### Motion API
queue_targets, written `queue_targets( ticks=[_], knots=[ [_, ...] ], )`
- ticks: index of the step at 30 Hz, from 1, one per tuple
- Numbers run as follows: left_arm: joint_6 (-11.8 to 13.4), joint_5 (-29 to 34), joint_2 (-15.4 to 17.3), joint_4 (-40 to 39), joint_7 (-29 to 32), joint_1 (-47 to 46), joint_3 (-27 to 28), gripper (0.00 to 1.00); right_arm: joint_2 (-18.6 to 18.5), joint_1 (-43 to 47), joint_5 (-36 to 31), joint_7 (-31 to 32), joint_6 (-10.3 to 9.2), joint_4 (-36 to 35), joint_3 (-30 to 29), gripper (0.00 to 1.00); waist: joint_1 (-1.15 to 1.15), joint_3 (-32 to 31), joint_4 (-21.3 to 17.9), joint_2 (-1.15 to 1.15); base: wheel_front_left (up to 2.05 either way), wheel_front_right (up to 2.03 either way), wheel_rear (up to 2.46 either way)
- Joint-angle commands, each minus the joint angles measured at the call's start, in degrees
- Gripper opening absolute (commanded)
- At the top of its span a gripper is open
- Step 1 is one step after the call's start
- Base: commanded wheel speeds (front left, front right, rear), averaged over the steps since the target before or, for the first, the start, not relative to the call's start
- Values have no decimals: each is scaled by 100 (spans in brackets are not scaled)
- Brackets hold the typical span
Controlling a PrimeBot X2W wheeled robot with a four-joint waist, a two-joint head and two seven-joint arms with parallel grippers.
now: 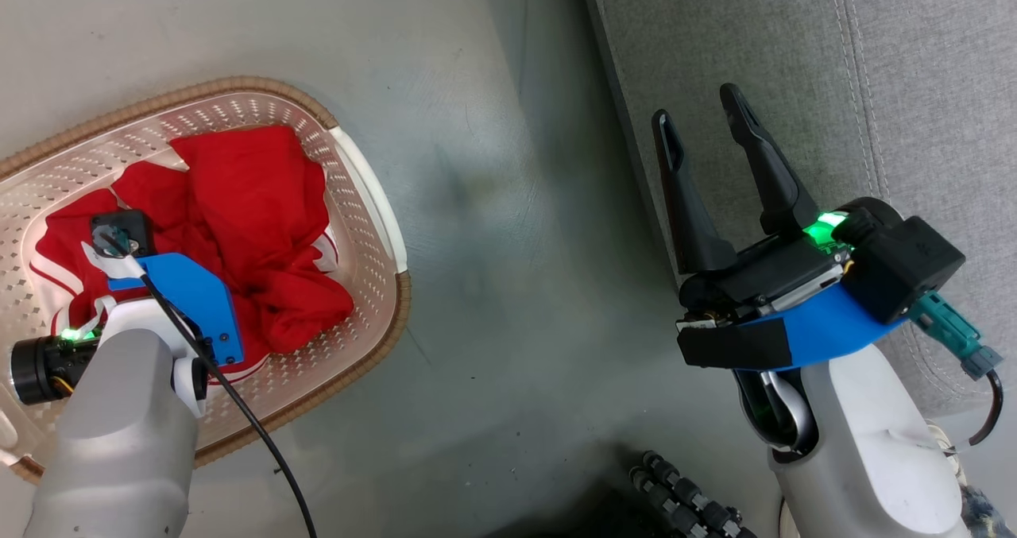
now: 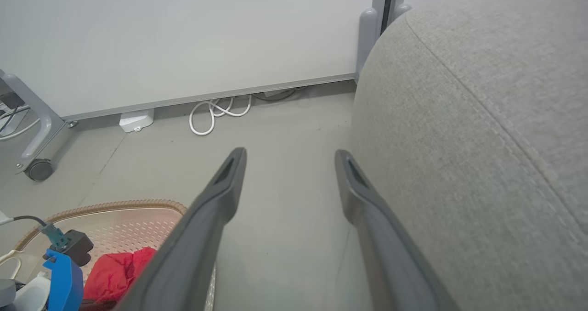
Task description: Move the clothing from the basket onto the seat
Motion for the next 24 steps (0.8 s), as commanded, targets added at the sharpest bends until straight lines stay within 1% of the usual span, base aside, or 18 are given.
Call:
queue_targets(
  ticks=[1, 7, 13, 16, 20, 24],
  knots=[
    [-21, -30, 10, 34, 33, -85, -28, 0, -5, -95, 23, -29, 3, -7, -21, 100, -1, -8, -6, 0, 0, 0, 0],
    [-62, -75, -33, 138, -59, -98, -78, 0, -5, -60, -17, -29, 2, 67, -56, 100, -1, -87, 39, 0, 0, 0, 0],
    [-133, -145, -166, 290, -229, 17, -110, 0, -5, 18, -216, -28, 2, 269, -34, 100, -1, -434, 160, 0, 0, 0, 0],
    [-242, -123, -291, 386, -380, 94, -212, 0, -5, 58, -378, -25, 2, 520, -32, 100, -1, -827, 280, 0, 0, 0, 0],
    [-434, 12, -465, 534, -581, 239, -458, 0, -9, 196, -653, -25, 3, 973, -63, 100, -1, -1573, 487, 0, 0, 0, 0],
    [-656, -20, -663, 613, -813, 402, -580, 0, -10, 327, -834, -25, 2, 1383, -34, 100, -1, -2408, 709, 0, 0, 0, 0]
  ],
)
